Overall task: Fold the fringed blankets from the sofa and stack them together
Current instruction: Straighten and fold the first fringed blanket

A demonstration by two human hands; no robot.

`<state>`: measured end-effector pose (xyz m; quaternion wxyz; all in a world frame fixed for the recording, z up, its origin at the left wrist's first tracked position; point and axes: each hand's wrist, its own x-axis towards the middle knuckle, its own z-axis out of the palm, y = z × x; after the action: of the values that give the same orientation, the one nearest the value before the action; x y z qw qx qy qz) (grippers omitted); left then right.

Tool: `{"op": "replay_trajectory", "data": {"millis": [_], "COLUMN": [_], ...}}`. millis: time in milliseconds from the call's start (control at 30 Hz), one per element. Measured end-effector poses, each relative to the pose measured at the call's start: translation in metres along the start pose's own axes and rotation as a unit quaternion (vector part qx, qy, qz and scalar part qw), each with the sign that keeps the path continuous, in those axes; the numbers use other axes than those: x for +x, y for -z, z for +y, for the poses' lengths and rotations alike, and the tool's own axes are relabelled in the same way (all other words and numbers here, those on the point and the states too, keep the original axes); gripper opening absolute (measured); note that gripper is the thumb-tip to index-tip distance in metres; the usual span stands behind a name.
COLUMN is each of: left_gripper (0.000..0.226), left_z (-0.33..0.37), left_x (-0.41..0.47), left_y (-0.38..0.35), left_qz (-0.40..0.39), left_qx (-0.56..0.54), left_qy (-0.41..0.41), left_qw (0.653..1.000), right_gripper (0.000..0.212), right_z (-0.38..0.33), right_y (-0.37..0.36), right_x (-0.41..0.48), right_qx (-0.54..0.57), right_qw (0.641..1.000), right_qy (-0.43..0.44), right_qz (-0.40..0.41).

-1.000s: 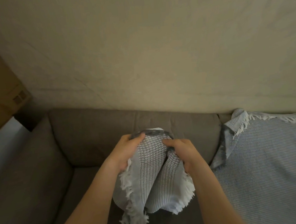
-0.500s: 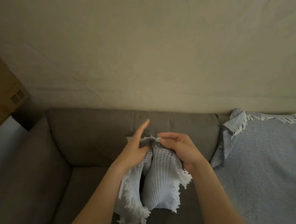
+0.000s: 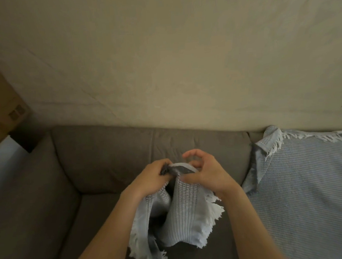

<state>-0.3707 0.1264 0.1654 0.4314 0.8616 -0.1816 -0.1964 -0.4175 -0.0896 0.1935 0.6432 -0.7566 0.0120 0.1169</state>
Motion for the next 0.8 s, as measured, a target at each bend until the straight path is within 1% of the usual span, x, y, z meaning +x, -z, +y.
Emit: {"op": "replay_trajectory", "data": {"millis": [33,100,167,233,267,300,333,400,467,533,600,667,733,767,800], "left_gripper": [0.012,0.018,0.022,0.022,0.024,0.027,0.029,0.026,0.022,0.021,0.019,0.017,0.016,0.020,0.027], "left_z": [0.000,0.000,-0.002,-0.004,-0.004,-0.004,-0.005,-0.006,-0.009,-0.013,-0.016,-0.018,-0.021,-0.022,-0.024], "left_x": [0.000,0.002,0.003,0.003,0.003,0.003,0.003,0.001,0.000,-0.001,-0.002,-0.001,0.001,0.003,0.004], "left_y": [0.002,0.006,0.009,0.010,0.010,0.010,0.009,0.005,0.002,-0.002,-0.005,-0.007,-0.006,-0.004,-0.002], "left_qz": [-0.001,-0.007,0.007,0.045,0.066,0.084,0.096,0.115,0.126,0.132,0.137,0.130,0.096,0.068,0.037], "left_qx": [0.015,0.065,0.127,0.178,0.197,0.210,0.217,0.226,0.228,0.232,0.234,0.206,0.150,0.118,0.093], "left_qy": [-0.001,-0.004,-0.002,0.001,0.000,-0.002,0.000,0.012,0.025,0.036,0.044,0.043,0.040,0.041,0.043], "left_qw": [1.000,0.998,0.992,0.983,0.978,0.974,0.971,0.967,0.965,0.963,0.962,0.969,0.983,0.990,0.994], "right_gripper": [0.061,0.060,0.054,0.049,0.047,0.044,0.040,0.030,0.021,0.018,0.025,0.030,0.024,0.022,0.028], "right_z": [0.000,0.002,0.003,0.003,0.004,0.005,0.005,0.007,0.010,0.013,0.018,0.023,0.027,0.028,0.029], "right_y": [0.000,0.000,0.003,0.007,0.009,0.012,0.014,0.017,0.018,0.015,0.012,0.005,-0.003,-0.006,-0.008], "right_x": [0.001,0.004,0.005,0.006,0.006,0.006,0.006,0.006,0.006,0.005,0.006,0.008,0.009,0.009,0.009], "right_qx": [-0.057,-0.164,-0.280,-0.387,-0.414,-0.422,-0.416,-0.391,-0.352,-0.305,-0.264,-0.223,-0.167,-0.134,-0.102], "right_qw": [0.998,0.986,0.960,0.922,0.910,0.905,0.907,0.917,0.932,0.949,0.963,0.973,0.982,0.986,0.989], "right_qy": [0.004,0.015,0.015,0.010,0.005,-0.001,-0.005,-0.005,0.008,0.026,0.046,0.057,0.050,0.035,0.013], "right_qz": [0.003,0.011,0.002,-0.023,-0.035,-0.048,-0.060,-0.079,-0.084,-0.076,-0.039,0.019,0.074,0.095,0.107]}}
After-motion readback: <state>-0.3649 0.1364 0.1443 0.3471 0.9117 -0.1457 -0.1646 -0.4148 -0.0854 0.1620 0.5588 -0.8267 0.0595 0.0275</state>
